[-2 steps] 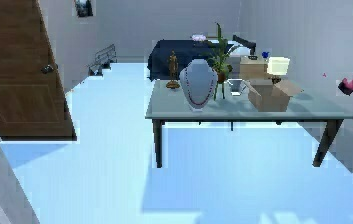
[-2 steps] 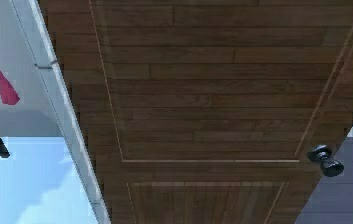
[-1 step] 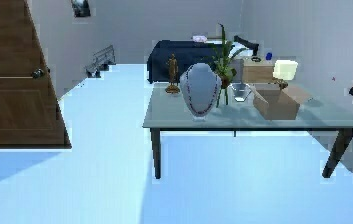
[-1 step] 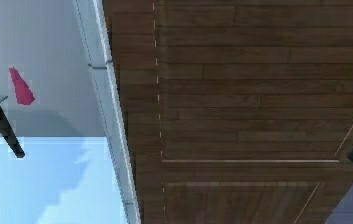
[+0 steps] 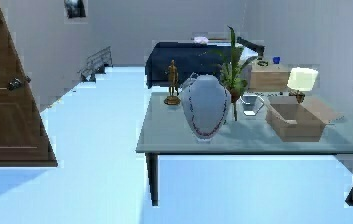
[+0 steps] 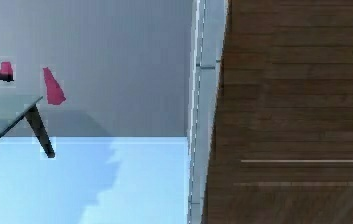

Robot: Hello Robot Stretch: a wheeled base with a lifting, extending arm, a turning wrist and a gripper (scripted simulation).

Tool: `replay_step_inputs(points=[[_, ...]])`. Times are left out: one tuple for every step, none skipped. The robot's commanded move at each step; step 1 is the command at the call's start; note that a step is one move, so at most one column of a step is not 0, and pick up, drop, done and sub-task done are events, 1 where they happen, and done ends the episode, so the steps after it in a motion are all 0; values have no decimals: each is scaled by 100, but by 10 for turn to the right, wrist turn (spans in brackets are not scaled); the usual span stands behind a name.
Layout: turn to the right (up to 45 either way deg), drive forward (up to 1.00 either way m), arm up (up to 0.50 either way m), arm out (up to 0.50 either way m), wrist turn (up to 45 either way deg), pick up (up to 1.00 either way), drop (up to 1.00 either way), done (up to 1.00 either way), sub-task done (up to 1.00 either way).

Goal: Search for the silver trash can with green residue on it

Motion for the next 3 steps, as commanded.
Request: replay_step_inputs(points=[[0, 30, 0, 0, 0, 0, 0, 0, 0], [-450, 0, 0, 0, 0, 0, 0, 0, 0], [-240, 0, 0, 0, 0, 0, 0, 0, 0]])
